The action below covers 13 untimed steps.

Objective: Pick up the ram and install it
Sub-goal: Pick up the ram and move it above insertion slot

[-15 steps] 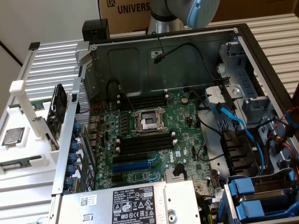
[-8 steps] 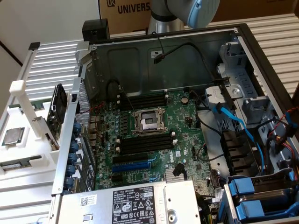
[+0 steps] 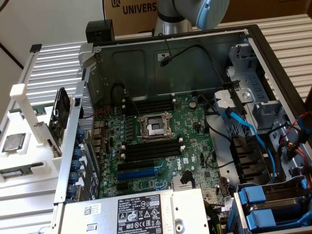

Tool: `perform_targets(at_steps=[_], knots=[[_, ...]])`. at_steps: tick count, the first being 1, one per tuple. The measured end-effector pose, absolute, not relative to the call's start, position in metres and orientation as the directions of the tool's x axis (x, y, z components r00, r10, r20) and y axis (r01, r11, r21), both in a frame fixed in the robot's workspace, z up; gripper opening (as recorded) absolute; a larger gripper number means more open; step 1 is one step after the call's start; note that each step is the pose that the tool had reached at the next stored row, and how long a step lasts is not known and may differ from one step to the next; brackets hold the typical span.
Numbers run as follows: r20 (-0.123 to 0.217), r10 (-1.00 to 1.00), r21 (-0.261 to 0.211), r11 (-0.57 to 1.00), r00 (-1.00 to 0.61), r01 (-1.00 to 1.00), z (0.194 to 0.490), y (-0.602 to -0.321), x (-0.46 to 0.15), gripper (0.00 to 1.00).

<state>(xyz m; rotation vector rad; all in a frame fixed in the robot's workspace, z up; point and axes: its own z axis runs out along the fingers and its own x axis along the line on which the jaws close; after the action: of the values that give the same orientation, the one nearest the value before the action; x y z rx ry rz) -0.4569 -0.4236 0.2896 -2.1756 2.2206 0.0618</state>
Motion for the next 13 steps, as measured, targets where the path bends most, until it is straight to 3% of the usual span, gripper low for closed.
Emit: perform_targets(at_steps=[13], knots=[[-0.051, -0.999, 0.006, -0.006, 0.006, -1.000, 0.264, -0.431, -0.453, 0.11]])
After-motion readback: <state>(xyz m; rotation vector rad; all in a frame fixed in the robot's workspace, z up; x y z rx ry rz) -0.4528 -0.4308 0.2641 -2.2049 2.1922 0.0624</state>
